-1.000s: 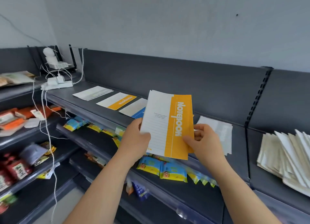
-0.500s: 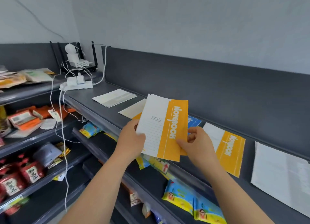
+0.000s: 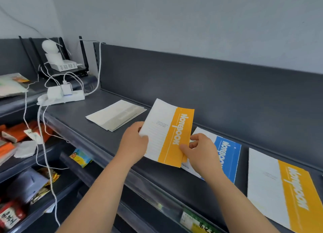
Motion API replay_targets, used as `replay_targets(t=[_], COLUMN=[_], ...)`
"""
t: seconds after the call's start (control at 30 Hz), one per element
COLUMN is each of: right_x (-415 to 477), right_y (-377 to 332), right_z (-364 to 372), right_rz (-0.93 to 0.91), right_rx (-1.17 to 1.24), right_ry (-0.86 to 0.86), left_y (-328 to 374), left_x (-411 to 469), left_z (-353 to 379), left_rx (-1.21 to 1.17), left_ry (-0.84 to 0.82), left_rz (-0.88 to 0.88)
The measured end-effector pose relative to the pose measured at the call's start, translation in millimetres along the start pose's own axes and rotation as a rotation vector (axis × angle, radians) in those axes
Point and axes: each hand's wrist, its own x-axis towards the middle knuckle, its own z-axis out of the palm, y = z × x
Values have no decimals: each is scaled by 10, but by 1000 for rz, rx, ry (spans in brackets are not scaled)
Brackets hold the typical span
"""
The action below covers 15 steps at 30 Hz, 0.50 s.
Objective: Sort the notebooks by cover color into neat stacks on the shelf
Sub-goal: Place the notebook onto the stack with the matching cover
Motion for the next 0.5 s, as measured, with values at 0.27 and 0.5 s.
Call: replay_targets(t=[0.27, 0.5], right_x=[215, 228], right_y=[-292, -419], right_z=[543, 736], right_rz=[143, 200], right_rx=[-126, -314], right_ry=[70, 72], left_y=[-397, -648], left_x=[769, 1034], left_z=[-221, -231], left_rx=[89, 197], left_ry=[-191, -298], left_rz=[49, 97])
